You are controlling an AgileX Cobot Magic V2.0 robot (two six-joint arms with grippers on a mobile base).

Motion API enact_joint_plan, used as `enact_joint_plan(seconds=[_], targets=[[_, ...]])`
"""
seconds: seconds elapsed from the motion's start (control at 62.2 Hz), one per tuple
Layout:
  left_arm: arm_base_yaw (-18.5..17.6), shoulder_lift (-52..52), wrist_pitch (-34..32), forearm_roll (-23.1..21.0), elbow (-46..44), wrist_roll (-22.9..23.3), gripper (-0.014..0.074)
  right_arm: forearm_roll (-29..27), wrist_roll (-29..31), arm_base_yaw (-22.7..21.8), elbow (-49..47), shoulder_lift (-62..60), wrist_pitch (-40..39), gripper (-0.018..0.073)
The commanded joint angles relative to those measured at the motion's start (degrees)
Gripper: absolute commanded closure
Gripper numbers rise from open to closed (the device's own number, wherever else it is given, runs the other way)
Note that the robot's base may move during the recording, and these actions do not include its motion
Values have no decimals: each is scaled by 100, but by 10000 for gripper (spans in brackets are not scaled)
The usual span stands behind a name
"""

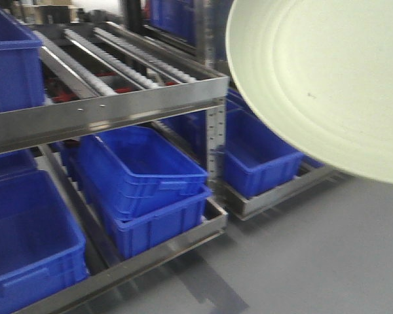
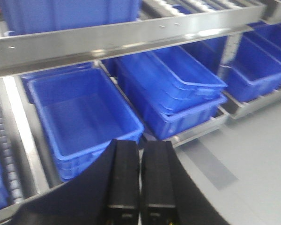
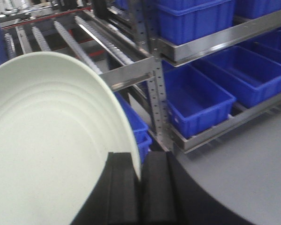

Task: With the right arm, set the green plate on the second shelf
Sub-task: 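Approach the shelf and extend the plate over the blue bin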

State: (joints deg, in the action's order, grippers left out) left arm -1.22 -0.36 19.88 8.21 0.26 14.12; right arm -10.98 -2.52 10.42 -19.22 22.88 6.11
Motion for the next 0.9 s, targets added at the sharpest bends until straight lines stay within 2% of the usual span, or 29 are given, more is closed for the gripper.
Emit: enact_joint_plan(seconds=[0.0,0.884], targets=[[-26,-118,-389,10,181,-4,472,-34,-2,-30,-198,30,-643,503],[-26,-118,-389,10,181,-4,472,-34,-2,-30,-198,30,-643,503]])
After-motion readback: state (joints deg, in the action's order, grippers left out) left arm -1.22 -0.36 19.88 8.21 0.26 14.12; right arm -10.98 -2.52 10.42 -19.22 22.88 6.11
